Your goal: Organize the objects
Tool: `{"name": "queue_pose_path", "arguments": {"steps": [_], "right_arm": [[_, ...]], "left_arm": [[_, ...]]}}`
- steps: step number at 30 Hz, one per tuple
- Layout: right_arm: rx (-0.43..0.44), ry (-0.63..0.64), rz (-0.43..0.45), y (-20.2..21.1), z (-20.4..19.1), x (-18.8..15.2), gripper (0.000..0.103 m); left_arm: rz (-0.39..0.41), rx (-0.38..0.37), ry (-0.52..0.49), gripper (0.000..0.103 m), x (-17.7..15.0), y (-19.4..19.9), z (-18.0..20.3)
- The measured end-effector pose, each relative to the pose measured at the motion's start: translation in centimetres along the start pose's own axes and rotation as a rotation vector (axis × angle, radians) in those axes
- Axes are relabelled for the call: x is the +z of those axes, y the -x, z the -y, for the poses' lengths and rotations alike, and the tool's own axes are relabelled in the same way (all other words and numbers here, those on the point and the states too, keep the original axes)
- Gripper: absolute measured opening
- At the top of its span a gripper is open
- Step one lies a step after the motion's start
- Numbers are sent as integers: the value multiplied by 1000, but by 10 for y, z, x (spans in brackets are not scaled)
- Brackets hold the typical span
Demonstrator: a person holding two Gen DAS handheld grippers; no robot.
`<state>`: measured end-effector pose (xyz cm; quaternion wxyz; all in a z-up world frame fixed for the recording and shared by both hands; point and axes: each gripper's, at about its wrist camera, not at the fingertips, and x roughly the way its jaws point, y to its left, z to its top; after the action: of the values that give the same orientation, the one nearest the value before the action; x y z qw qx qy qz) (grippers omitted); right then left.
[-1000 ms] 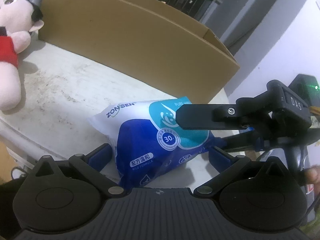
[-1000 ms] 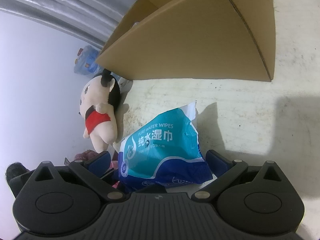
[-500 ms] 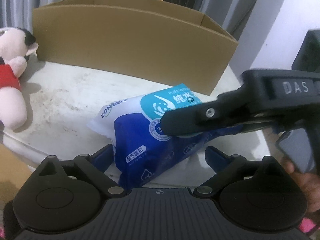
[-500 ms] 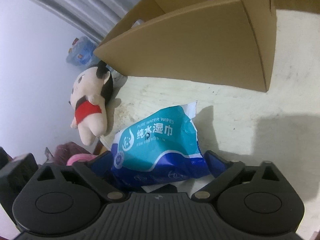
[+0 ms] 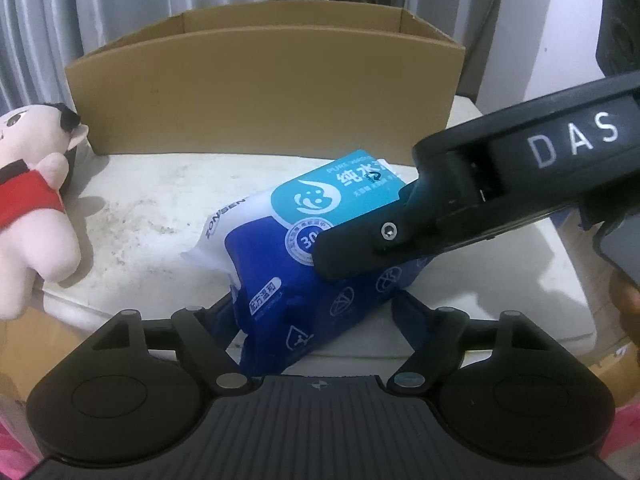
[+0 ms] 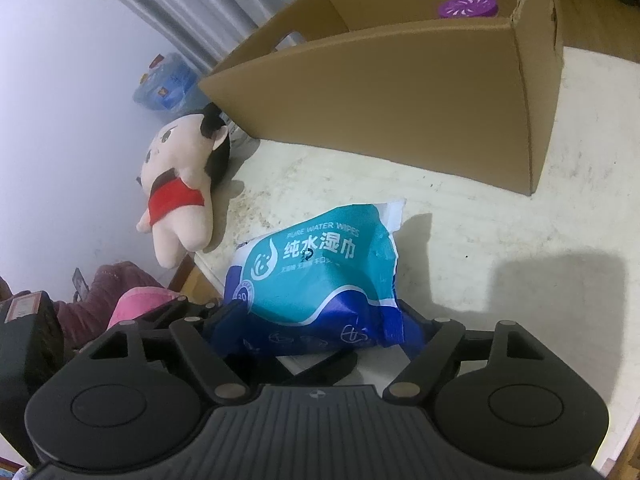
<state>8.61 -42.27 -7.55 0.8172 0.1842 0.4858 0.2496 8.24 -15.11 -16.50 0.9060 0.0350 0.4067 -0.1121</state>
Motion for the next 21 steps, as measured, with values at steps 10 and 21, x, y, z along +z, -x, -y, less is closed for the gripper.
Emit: {"name": "queue_pose_path", "arguments": {"steps": [10, 21], "right_arm": [[17, -45, 3, 13, 21, 2, 81], [44, -90, -26, 2, 28, 5, 91]], "left_arm": [[1, -65, 7, 79, 13, -2, 12], [-7, -108, 82, 90, 4, 7, -1]]}}
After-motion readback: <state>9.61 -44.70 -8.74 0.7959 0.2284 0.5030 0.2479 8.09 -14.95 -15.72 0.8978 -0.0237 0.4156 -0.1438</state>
